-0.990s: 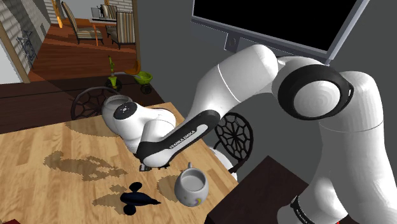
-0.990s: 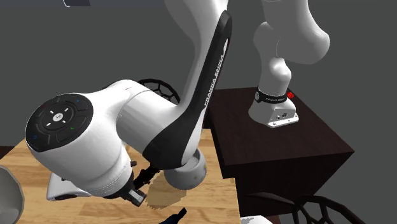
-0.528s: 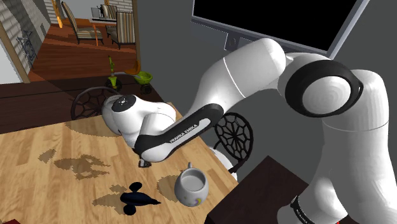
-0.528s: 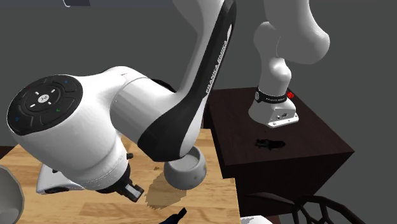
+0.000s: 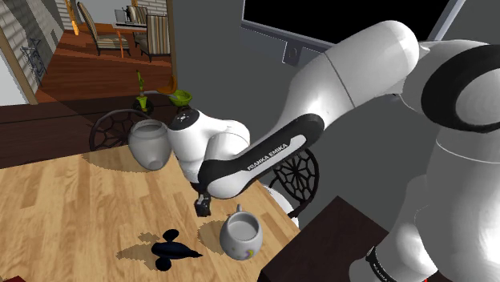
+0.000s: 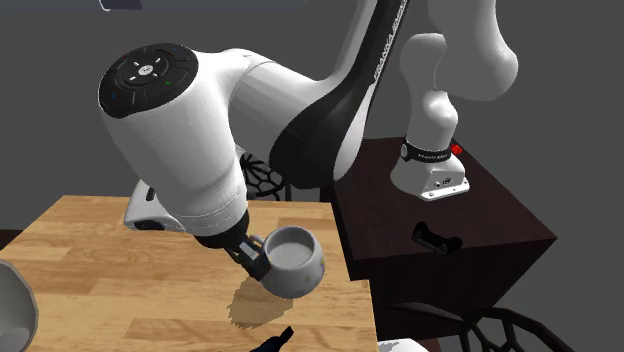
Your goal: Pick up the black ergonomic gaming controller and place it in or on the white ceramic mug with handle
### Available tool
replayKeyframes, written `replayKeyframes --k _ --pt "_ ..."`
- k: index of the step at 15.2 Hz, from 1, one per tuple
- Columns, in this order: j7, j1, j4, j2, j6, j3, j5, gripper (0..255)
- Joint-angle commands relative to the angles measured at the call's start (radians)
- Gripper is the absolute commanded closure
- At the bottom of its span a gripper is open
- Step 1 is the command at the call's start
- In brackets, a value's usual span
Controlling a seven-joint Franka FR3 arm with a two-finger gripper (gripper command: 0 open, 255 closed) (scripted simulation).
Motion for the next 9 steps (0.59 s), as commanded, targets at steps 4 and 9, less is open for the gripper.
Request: replayKeyframes --k 4,9 --pt "0.096 -0.006 -0.172 -0.173 -0.034 0.005 0.074 0" --pt "0.194 0.003 -0.313 -0.35 -0.101 0.017 0.163 0"
